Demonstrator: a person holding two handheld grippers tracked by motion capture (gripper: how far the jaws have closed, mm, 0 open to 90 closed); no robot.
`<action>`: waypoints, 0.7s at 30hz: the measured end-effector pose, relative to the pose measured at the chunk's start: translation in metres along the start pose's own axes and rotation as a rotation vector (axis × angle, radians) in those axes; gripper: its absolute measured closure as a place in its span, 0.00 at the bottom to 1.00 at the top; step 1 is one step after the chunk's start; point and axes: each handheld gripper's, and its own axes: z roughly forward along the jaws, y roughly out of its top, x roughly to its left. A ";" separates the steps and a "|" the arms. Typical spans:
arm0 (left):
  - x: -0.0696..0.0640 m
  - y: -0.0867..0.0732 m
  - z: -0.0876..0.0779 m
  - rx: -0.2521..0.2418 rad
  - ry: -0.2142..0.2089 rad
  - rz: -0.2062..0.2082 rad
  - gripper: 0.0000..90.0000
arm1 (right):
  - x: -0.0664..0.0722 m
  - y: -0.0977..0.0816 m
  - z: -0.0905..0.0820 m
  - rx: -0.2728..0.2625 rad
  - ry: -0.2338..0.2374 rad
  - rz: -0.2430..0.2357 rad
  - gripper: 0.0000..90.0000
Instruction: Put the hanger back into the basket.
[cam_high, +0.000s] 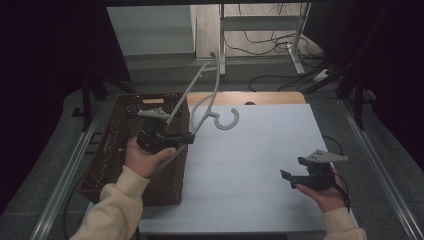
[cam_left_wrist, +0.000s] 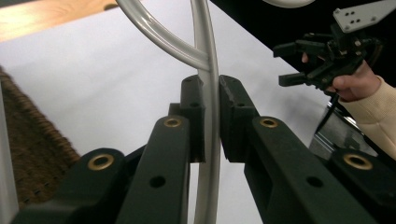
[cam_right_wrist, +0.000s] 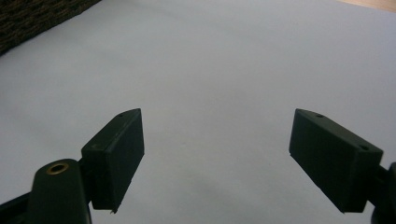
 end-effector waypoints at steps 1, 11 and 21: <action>0.001 0.000 -0.001 -0.002 0.001 -0.001 0.91 | 0.000 0.000 0.000 0.001 0.002 -0.001 0.20; 0.011 -0.003 -0.016 -0.014 0.028 -0.012 0.91 | 0.002 -0.001 0.001 0.008 0.005 -0.009 0.20; 0.021 -0.005 -0.020 -0.006 0.025 -0.012 0.91 | 0.001 -0.005 -0.003 0.008 -0.003 -0.003 0.20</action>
